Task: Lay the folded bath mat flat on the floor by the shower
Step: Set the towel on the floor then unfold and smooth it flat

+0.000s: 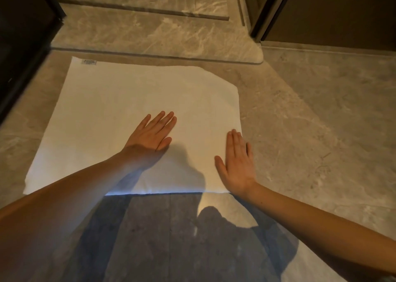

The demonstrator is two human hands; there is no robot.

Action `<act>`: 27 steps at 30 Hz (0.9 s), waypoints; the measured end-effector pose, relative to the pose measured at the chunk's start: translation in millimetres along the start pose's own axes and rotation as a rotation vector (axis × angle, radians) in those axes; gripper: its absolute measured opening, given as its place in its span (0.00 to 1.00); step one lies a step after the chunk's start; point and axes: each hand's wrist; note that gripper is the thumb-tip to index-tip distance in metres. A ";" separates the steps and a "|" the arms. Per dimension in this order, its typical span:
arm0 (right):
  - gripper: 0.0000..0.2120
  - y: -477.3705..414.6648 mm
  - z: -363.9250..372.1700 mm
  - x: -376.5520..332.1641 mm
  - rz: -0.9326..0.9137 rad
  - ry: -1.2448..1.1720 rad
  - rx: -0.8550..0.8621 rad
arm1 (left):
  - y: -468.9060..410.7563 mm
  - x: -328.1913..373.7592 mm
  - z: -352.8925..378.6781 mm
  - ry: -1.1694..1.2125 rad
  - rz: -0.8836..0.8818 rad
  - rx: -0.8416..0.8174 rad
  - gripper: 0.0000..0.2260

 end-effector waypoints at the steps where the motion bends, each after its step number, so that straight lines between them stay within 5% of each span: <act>1: 0.37 1.7 -1.2 5.0 0.030 -0.003 -0.012 | 0.0 0.5 -0.1 0.002 -0.006 -0.003 0.27; 11: 0.31 -63.9 -40.6 -21.1 -0.198 -0.061 0.100 | 21.6 25.2 1.5 0.058 -0.059 0.067 0.25; 15: 0.31 -128.8 -67.7 -22.8 -0.033 -0.229 0.200 | 39.5 27.3 4.9 0.020 -0.058 0.031 0.25; 17: 0.32 -154.3 -78.0 -15.5 0.040 -0.298 0.102 | 45.4 25.3 4.4 0.005 -0.051 0.024 0.25; 21: 0.30 -166.5 -71.9 -21.6 -0.204 -0.131 -0.034 | 48.0 23.6 2.7 0.021 -0.037 0.037 0.25; 27: 0.18 -187.6 -86.8 -8.0 -0.033 -0.347 0.030 | 49.3 23.0 3.9 0.014 -0.032 0.041 0.25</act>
Point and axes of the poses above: each hand's wrist, its own y-axis away from the middle knuckle, its own z-axis out of the palm, x = y × z, and after that the axes turned 1 degree about -x, right-handed
